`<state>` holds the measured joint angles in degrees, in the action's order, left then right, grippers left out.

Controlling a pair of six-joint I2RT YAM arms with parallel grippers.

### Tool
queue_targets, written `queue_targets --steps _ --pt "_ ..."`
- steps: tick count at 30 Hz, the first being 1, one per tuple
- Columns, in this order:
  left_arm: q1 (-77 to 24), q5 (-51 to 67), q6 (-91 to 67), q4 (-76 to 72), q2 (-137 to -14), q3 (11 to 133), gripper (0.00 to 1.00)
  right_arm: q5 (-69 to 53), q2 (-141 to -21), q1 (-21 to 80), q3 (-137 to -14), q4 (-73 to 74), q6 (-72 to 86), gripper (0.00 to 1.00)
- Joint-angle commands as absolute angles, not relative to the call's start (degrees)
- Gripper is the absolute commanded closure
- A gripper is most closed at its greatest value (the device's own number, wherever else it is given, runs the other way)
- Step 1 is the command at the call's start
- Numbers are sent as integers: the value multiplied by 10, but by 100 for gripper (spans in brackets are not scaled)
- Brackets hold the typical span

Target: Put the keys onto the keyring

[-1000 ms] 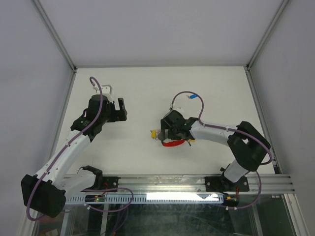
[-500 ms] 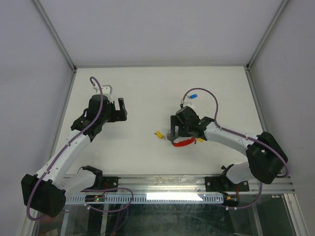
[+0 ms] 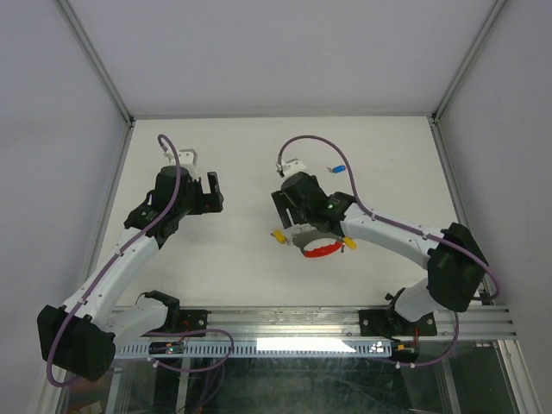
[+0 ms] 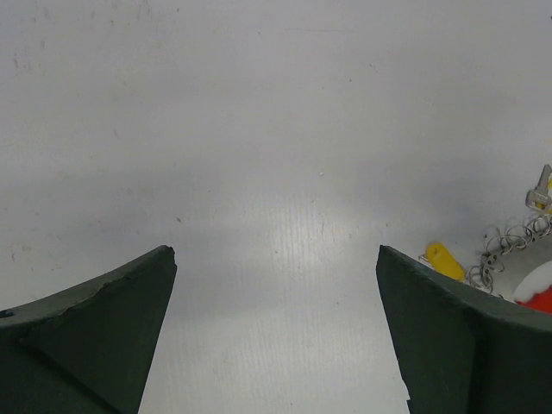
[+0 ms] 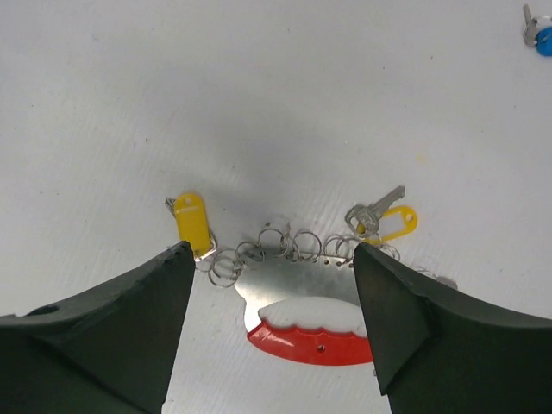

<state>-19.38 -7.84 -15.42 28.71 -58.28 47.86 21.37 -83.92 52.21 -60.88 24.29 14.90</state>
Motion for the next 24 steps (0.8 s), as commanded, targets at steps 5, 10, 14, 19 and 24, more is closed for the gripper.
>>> queue_targets --steps 5,10,14,19,24 --pt "-188 -66 -158 279 -575 485 1 160 -934 528 -693 312 52 41" --pt "-189 -66 -157 280 -574 485 1 121 -980 529 -708 310 34 42" --pt "-188 -63 -157 280 -575 487 1 105 -1006 530 -721 308 24 50" --pt "-188 -65 -157 282 -575 486 1 108 -1031 531 -733 322 14 63" --pt "-188 -63 -158 282 -577 486 1 102 -1045 531 -736 335 11 69"
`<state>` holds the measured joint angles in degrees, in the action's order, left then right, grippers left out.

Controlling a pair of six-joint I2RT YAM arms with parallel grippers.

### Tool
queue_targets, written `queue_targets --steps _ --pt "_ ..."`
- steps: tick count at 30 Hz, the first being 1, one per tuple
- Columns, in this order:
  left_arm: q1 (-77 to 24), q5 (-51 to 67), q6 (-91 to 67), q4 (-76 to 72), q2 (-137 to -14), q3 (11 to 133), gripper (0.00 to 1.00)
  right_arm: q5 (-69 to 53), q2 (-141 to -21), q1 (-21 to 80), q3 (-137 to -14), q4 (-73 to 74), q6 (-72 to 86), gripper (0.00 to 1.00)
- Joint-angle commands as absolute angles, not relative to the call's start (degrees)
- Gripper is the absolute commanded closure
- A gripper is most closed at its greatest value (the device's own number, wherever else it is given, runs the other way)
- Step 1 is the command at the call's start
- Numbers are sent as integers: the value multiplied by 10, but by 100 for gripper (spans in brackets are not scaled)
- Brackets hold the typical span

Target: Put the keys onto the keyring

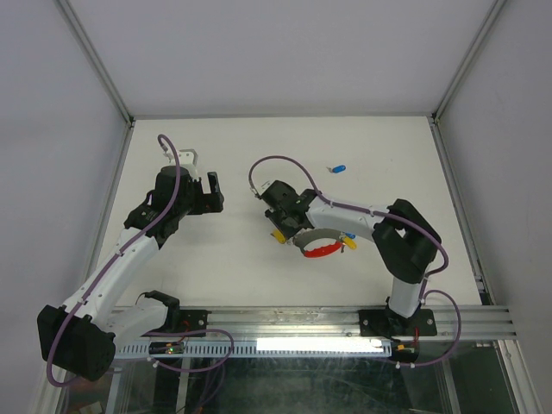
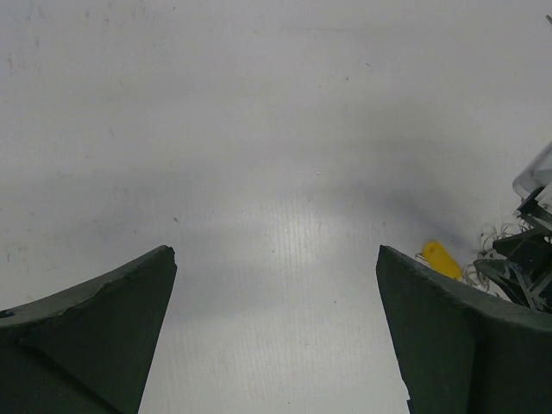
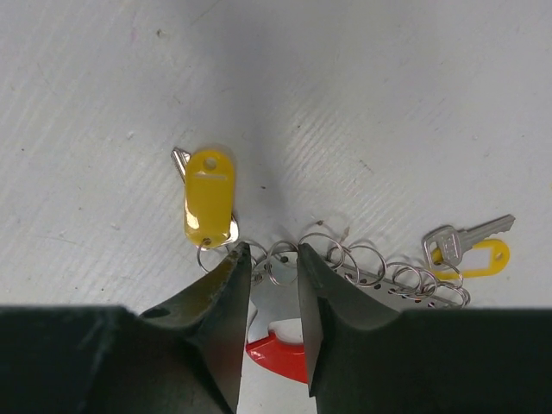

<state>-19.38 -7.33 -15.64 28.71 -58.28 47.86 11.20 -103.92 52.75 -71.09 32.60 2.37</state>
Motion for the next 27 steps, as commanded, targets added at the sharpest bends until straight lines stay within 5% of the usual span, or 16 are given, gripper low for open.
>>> queue_targets --steps 1,13,27 --pt "-188 -62 -158 282 -577 486 1 102 -1047 531 -736 336 11 70" --pt "-188 -63 -157 282 -578 485 1 155 -1069 531 -740 345 16 71" --pt "-188 -67 -154 282 -579 485 1 226 -1065 517 -737 339 45 100"
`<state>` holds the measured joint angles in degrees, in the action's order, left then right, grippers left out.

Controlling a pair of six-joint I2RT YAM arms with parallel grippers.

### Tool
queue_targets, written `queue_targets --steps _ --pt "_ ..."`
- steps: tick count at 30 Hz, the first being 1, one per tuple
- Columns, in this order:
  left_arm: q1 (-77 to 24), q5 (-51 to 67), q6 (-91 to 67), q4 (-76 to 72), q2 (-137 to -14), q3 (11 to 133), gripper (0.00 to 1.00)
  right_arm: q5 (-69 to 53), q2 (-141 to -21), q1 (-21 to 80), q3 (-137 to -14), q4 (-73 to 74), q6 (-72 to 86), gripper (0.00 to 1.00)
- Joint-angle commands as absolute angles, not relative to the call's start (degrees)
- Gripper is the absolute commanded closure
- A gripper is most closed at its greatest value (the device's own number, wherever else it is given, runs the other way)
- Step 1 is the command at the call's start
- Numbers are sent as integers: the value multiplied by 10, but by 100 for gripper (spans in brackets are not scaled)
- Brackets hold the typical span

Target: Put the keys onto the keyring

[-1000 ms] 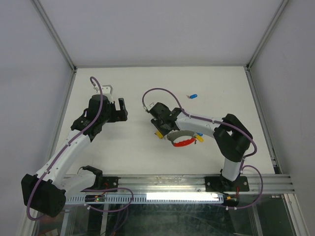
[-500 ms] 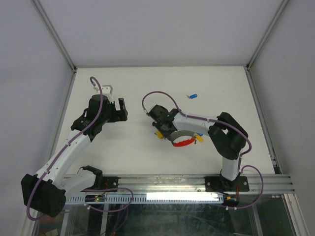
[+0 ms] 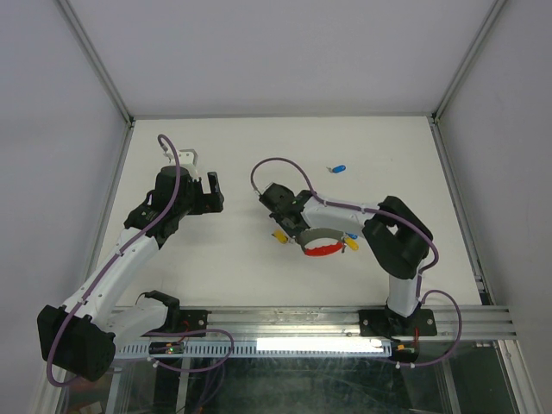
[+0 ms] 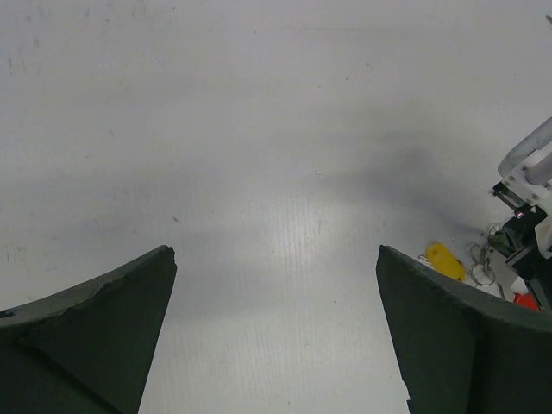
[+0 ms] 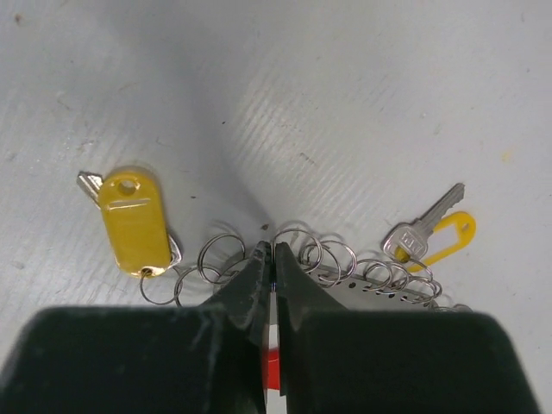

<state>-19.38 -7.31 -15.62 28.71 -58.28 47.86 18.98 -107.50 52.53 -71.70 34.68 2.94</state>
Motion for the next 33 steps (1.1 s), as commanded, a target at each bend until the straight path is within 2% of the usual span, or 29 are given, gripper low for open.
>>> queue_targets --steps 1,10,15,20,33 --pt "-188 -66 -154 282 -579 485 1 229 -1064 514 -737 339 47 100" --pt "-188 -64 -154 282 -583 485 1 244 -1055 479 -732 342 72 100" --pt "-188 -61 -153 282 -586 485 1 227 -1036 473 -732 331 77 80" --pt "-188 -61 -154 282 -588 483 1 180 -1013 488 -735 317 62 71" --pt "-188 -59 -152 280 -590 481 1 172 -1070 521 -761 342 31 65"
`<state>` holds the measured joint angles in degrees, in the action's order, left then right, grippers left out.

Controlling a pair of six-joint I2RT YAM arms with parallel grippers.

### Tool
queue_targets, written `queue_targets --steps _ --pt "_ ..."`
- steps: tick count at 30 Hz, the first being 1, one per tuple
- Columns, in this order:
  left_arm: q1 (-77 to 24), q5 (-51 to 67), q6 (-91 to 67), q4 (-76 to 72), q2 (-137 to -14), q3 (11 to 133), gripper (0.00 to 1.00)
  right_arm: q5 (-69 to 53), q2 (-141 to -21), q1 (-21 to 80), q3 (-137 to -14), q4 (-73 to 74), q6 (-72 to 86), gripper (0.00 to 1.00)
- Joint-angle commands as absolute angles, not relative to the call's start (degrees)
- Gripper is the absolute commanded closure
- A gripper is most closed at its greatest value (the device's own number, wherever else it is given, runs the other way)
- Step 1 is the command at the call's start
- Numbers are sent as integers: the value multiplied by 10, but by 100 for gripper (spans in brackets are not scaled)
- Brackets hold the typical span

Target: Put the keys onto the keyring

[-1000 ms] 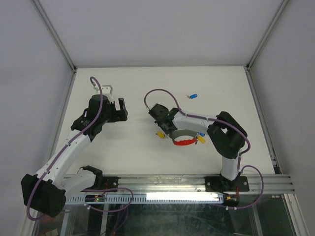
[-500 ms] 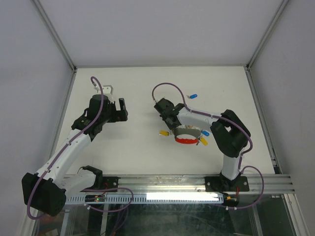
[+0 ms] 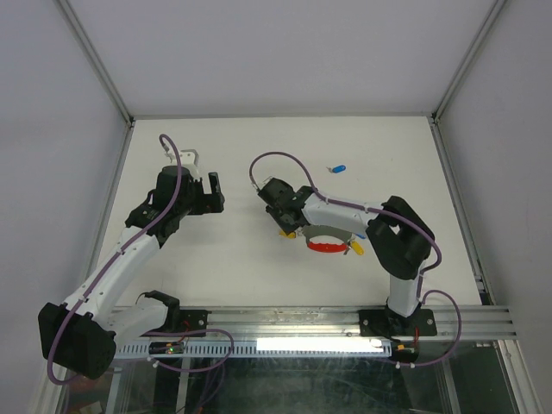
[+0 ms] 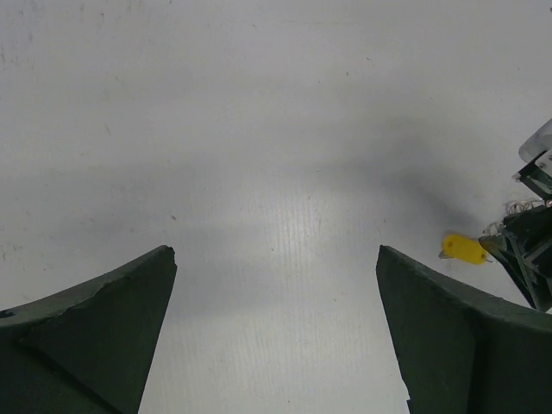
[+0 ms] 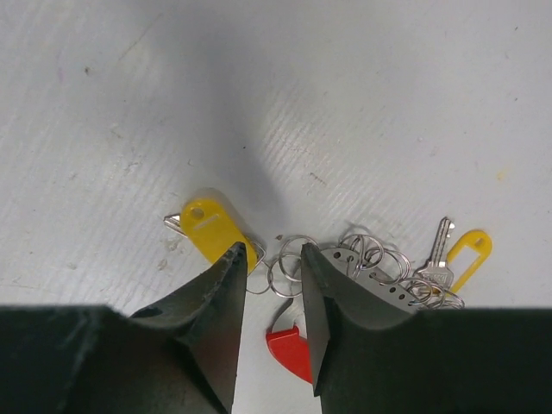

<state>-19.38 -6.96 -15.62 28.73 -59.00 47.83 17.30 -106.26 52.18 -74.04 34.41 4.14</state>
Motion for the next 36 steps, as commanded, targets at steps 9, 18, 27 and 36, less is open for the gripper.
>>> queue_targets --steps 9,18,27,36 --pt "-189 -58 -151 279 -592 482 1 194 -1083 521 -764 350 28 65" --pt "-188 -56 -152 279 -595 483 1 220 -1087 521 -766 364 24 64" --pt "-188 -50 -153 276 -600 485 1 221 -1093 521 -766 365 23 62" --pt "-188 -47 -154 272 -606 487 1 240 -1093 521 -764 367 26 64"
